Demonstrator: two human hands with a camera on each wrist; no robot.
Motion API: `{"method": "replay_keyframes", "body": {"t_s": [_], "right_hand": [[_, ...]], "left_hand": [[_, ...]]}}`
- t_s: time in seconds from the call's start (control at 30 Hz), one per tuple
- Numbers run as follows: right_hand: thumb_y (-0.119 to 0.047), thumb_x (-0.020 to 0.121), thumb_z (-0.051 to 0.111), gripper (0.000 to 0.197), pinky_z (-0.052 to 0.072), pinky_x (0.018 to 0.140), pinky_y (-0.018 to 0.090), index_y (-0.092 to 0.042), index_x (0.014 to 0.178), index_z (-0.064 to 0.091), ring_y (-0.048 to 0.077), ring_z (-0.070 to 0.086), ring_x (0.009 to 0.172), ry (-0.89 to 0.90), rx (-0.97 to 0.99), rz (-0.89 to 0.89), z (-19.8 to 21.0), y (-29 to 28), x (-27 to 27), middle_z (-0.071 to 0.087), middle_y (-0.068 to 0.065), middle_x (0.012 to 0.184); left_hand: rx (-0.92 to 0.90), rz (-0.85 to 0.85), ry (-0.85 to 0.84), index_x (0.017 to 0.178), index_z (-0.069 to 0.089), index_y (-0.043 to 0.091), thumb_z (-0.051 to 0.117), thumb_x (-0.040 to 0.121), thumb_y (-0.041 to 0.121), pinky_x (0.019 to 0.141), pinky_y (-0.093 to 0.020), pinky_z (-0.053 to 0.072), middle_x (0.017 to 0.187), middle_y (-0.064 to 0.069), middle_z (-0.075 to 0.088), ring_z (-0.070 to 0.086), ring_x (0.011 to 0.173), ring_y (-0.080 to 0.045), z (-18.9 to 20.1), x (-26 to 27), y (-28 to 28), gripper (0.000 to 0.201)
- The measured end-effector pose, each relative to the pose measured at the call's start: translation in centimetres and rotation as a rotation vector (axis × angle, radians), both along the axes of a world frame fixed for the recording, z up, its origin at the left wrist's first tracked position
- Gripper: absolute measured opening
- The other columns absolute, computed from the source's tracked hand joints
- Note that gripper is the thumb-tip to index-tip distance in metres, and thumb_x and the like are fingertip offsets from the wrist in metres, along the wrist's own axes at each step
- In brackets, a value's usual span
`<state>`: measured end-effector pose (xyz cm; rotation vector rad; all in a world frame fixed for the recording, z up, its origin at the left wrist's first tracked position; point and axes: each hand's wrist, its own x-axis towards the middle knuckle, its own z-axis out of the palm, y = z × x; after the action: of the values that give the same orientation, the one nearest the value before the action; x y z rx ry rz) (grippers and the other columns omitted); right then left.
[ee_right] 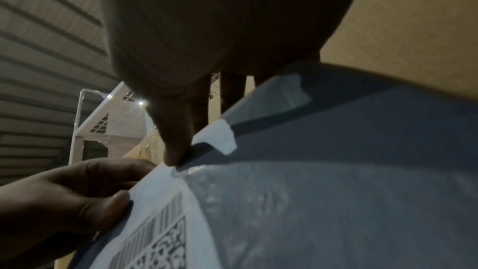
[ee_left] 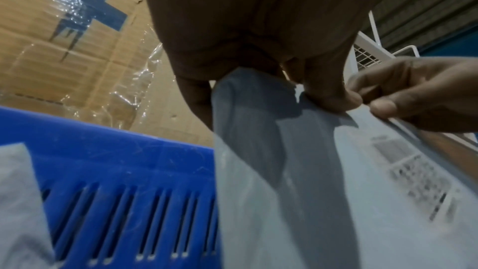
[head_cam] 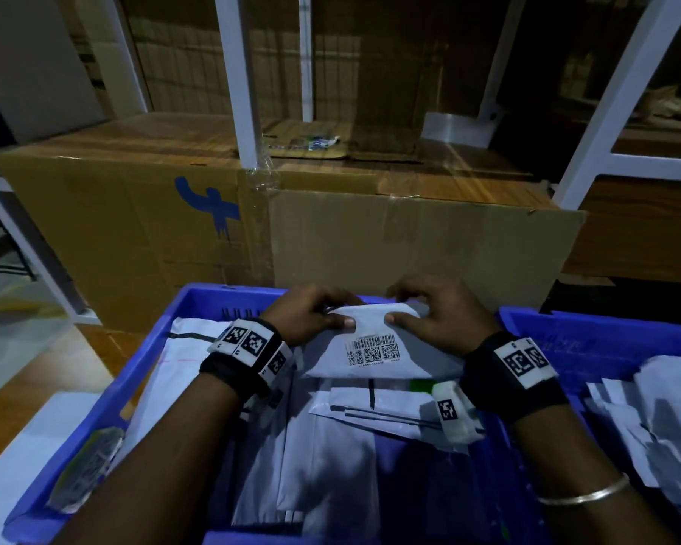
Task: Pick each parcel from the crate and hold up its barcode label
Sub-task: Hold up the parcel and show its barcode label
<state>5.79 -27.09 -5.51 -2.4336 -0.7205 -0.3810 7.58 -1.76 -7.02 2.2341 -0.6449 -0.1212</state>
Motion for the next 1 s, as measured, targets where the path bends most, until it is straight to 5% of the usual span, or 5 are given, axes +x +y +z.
{"method": "replay_keyframes", "body": {"t_s": [0.33,0.57,0.73,0.9,1.0], "right_hand": [[-0.023,0.088,0.071,0.007,0.047,0.082,0.032,-0.018,0.092,0.070,0.010,0.063,0.090,0.186,0.020,0.003,-0.6,-1.0,0.5,0.070,-0.007,0.091],[-0.021,0.090,0.069,0.005,0.047,0.080,0.035,-0.023,0.090,0.064,0.016,0.063,0.089,0.230,0.027,-0.039,-1.0,-2.3,0.9,0.069,-0.004,0.090],[-0.020,0.090,0.068,0.004,0.047,0.078,0.028,-0.023,0.090,0.065,0.009,0.063,0.087,0.264,0.112,-0.041,-0.9,-2.9,0.9,0.070,-0.008,0.089],[-0.015,0.089,0.070,0.019,0.045,0.074,0.023,-0.031,0.082,0.061,0.005,0.061,0.083,0.265,0.127,-0.008,-1.0,-2.7,0.8,0.069,-0.009,0.086],[-0.021,0.087,0.070,0.015,0.047,0.078,0.030,-0.032,0.083,0.061,0.013,0.063,0.087,0.276,0.127,-0.014,-1.2,-3.0,1.0,0.070,-0.006,0.088]], "left_hand": [[-0.143,0.241,-0.075,0.074,0.075,0.027,0.080,0.071,0.044,0.066,-0.023,0.047,0.076,0.010,0.073,0.063,0.071,0.002,0.2,0.6,1.2,0.018],[-0.180,0.316,-0.074,0.084,0.074,0.011,0.069,0.088,0.023,0.057,-0.014,0.042,0.054,0.018,0.064,0.055,0.052,0.010,0.3,1.2,2.3,0.014],[-0.282,0.273,0.013,0.086,0.074,0.005,0.068,0.088,0.013,0.074,-0.031,0.054,0.078,-0.007,0.073,0.068,0.076,-0.015,0.2,1.2,2.5,0.010],[-0.297,0.279,0.005,0.083,0.067,0.004,0.065,0.089,0.006,0.061,-0.011,0.047,0.071,-0.003,0.066,0.060,0.058,0.004,0.5,1.0,2.0,0.007],[-0.260,0.275,0.009,0.080,0.065,0.009,0.063,0.091,0.009,0.065,-0.017,0.048,0.070,-0.001,0.065,0.059,0.058,0.003,0.2,1.3,2.1,0.011]]}}
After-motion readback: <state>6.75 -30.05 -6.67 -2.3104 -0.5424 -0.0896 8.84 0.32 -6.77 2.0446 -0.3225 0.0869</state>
